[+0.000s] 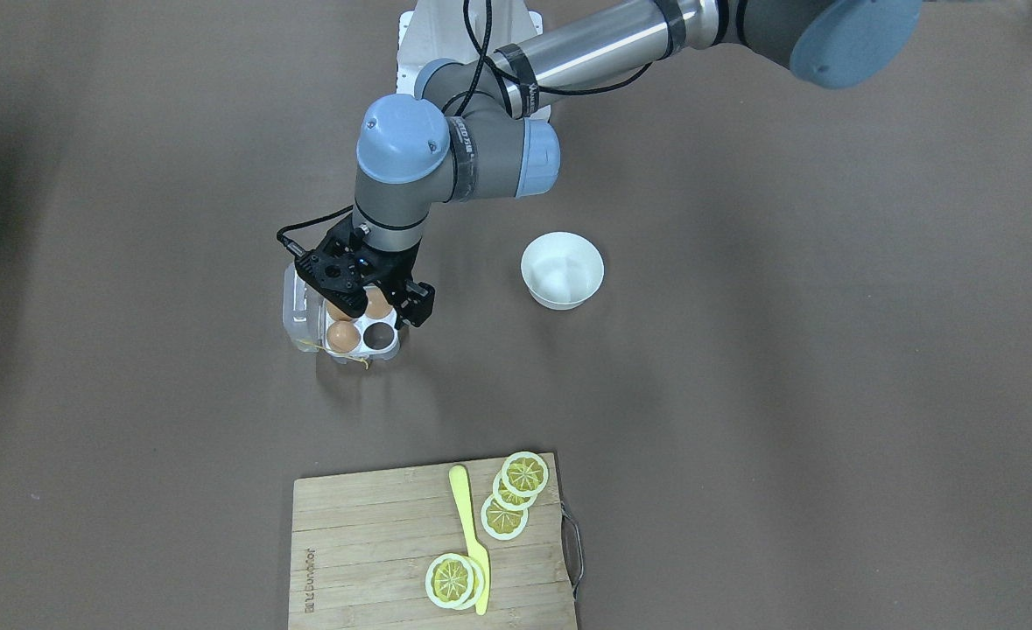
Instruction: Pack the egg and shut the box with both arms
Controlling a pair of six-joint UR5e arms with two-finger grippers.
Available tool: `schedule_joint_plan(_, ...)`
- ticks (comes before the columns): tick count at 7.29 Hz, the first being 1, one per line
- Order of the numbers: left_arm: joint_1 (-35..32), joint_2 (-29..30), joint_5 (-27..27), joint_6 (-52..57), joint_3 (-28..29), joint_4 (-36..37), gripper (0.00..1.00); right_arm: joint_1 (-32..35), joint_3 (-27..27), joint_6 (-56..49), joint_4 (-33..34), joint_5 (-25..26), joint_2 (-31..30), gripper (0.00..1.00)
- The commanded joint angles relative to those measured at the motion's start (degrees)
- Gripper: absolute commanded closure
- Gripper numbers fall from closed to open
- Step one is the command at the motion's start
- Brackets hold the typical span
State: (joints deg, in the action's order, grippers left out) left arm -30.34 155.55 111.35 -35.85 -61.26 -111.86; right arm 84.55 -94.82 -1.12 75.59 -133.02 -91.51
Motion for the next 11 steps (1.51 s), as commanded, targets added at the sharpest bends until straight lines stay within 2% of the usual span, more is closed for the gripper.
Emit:
schedule_joint_plan(1, -3.1, -1.9, 1.4, 0.1, -5.9, 7.8, 0.02, 0.0, 0.0, 0.2, 0.1, -0.1, 0.2, 0.00)
schedule_joint_plan(2, -6.5, -5.9, 4.5, 1.1, -13.6, 15.8, 0.02, -0.6, 0.0, 0.3, 0.2, -0.1, 0.8, 0.00)
schedule_joint_plan(4, -12.8, -18.9, 7.6, 4.4, -26.7, 17.9, 0.02, -1.2, 0.0, 0.5, 0.1, -0.1, 1.8, 0.00)
schedule_joint_plan(5, -15.5, -27.8, 7.9, 8.1, -36.0, 19.4, 0.02, -1.8, -0.1, 0.4, 0.0, -0.2, 1.9, 0.02)
schedule_joint_plan(6, -18.5, -35.4, 9.3, 10.6, -44.8, 24.8, 0.02, -2.7, -0.1, 0.5, 0.0, -1.7, 2.4, 0.16)
schedule_joint_plan(7, -21.5, -41.1, 9.6, 11.6, -50.2, 27.3, 0.02, -3.6, -0.2, 0.6, -0.1, -4.2, 2.8, 0.40)
schedule_joint_plan(8, -23.0, -47.1, 9.5, 14.6, -53.5, 27.0, 0.02, -4.6, -0.2, 0.7, -0.1, -6.4, 3.5, 0.55)
schedule_joint_plan(9, -26.8, -52.4, 9.7, 19.5, -55.4, 26.9, 0.02, -5.6, -0.1, 0.9, 0.1, -7.0, 4.7, 0.69)
schedule_joint_plan(10, -30.8, -56.5, 9.7, 23.6, -55.4, 26.0, 0.02, -6.6, -0.2, 0.9, 0.1, -7.4, 4.9, 0.77)
schedule_joint_plan(11, -35.0, -60.1, 9.8, 28.0, -54.1, 23.4, 0.02, -7.5, 0.0, 1.6, 0.2, -10.6, 6.0, 0.96)
